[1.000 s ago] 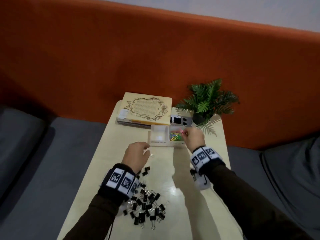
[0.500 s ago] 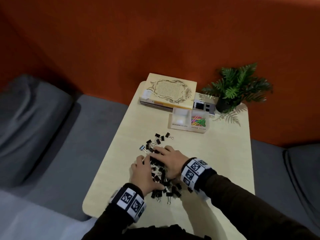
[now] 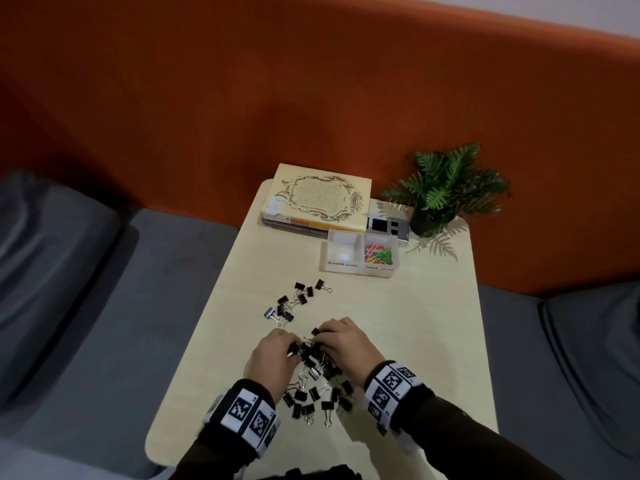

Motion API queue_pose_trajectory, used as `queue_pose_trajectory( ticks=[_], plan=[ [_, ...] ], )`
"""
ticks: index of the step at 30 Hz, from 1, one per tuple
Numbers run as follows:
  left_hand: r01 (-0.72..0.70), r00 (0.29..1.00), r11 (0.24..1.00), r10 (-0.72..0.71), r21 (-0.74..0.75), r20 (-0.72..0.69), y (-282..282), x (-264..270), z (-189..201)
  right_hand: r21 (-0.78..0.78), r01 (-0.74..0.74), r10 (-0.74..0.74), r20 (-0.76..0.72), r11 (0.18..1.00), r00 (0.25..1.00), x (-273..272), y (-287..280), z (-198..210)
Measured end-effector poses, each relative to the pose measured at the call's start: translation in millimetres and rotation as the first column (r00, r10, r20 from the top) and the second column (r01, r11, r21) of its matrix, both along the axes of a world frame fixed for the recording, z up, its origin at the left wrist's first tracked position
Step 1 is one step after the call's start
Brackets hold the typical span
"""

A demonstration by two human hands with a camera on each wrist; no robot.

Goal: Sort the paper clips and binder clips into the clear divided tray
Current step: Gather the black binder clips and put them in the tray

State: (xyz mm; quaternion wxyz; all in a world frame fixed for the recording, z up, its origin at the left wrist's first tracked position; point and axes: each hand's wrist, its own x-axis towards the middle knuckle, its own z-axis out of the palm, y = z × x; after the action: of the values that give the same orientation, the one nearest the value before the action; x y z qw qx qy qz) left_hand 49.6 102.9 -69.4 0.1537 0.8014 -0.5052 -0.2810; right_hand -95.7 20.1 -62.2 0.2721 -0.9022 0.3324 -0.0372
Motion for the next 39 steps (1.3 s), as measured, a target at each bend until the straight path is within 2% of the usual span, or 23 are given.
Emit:
queue_pose_trajectory(
  ticks=[5,9,12,15,19,22,25,27,29,33,37,39],
  plan=[
    [-0.060,0.996,0.997,0.056,-0.052,-0.072,3,1,2,0.080,0.206,-0.211,0.057,0.975,0.976,2,-13,13],
    [-0.084,0.990,0.994,0.075,-0.076,-0.118,5,2,3,0.220,0.445,-0.486,0.191,0.868,0.853,9,-54,48],
    [-0.103,0.983,0.989,0.084,-0.107,-0.165,4,2,7,0.204,0.538,-0.575,0.271,0.818,0.772,23,-103,66],
    [-0.101,0.977,0.987,0.074,-0.127,-0.200,2,3,15,0.159,0.575,-0.597,0.222,0.802,0.771,35,-140,61],
    [-0.108,0.968,0.986,0.076,-0.126,-0.238,-1,5,26,0.155,0.505,-0.514,0.020,0.849,0.858,44,-157,40],
    [-0.118,0.961,0.984,0.079,-0.134,-0.266,-17,4,41,0.135,0.481,-0.487,0.016,0.866,0.873,41,-153,42],
    [-0.126,0.950,0.974,0.064,-0.188,-0.304,-58,1,67,0.060,0.500,-0.502,0.164,0.864,0.849,27,-134,48],
    [-0.090,0.965,0.966,0.024,-0.243,-0.262,-99,0,82,0.056,0.537,-0.532,0.255,0.842,0.807,13,-108,47],
    [-0.020,0.986,0.968,-0.023,-0.251,-0.168,-142,-2,90,0.124,0.555,-0.565,0.280,0.823,0.776,-2,-74,41],
    [0.153,0.988,0.980,-0.155,-0.128,-0.007,-205,-10,86,0.239,0.541,-0.586,0.208,0.806,0.783,-29,-18,22],
    [0.282,0.955,0.956,-0.288,0.085,0.066,-227,-17,83,0.243,0.539,-0.582,0.162,0.806,0.797,-47,0,7],
    [0.269,0.960,0.962,-0.272,0.054,0.068,-225,-14,83,0.233,0.514,-0.549,0.120,0.826,0.827,-51,-2,7]
  ],
)
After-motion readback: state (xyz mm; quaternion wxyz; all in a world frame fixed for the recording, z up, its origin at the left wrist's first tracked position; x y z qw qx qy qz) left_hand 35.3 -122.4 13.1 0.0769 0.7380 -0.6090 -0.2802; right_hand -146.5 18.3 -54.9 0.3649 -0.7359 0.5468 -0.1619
